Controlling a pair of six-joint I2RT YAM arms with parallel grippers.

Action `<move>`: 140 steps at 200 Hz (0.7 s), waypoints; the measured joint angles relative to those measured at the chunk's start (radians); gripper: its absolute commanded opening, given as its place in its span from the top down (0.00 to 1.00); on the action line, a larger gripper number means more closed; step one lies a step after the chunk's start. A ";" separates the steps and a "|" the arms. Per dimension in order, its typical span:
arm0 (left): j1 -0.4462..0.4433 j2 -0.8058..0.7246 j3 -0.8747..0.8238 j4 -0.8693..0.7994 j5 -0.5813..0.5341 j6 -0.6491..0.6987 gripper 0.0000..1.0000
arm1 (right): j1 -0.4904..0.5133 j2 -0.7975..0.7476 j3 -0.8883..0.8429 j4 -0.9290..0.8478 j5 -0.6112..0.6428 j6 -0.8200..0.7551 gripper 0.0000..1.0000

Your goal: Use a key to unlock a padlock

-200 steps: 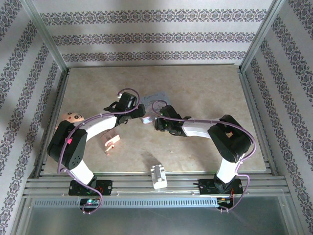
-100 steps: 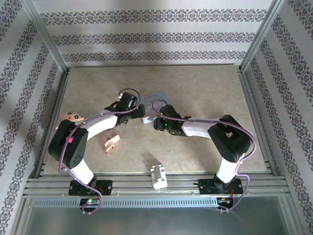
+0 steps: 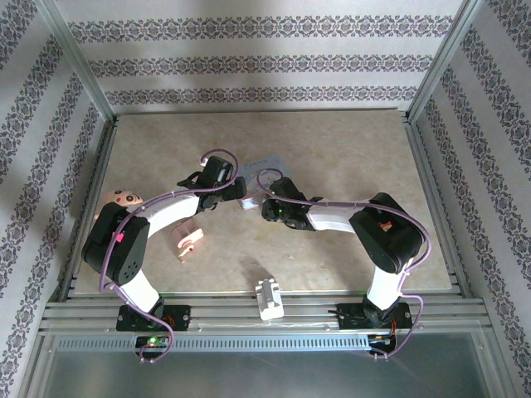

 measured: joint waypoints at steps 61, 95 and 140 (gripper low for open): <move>0.000 -0.001 0.000 -0.001 -0.015 0.000 0.01 | -0.040 -0.016 -0.051 0.091 -0.059 0.039 0.93; 0.000 -0.001 0.000 -0.001 -0.018 0.000 0.01 | -0.050 -0.022 -0.076 0.132 -0.077 0.058 0.98; 0.000 -0.002 0.000 -0.001 -0.018 0.000 0.01 | -0.067 -0.057 -0.129 0.191 -0.109 0.097 1.00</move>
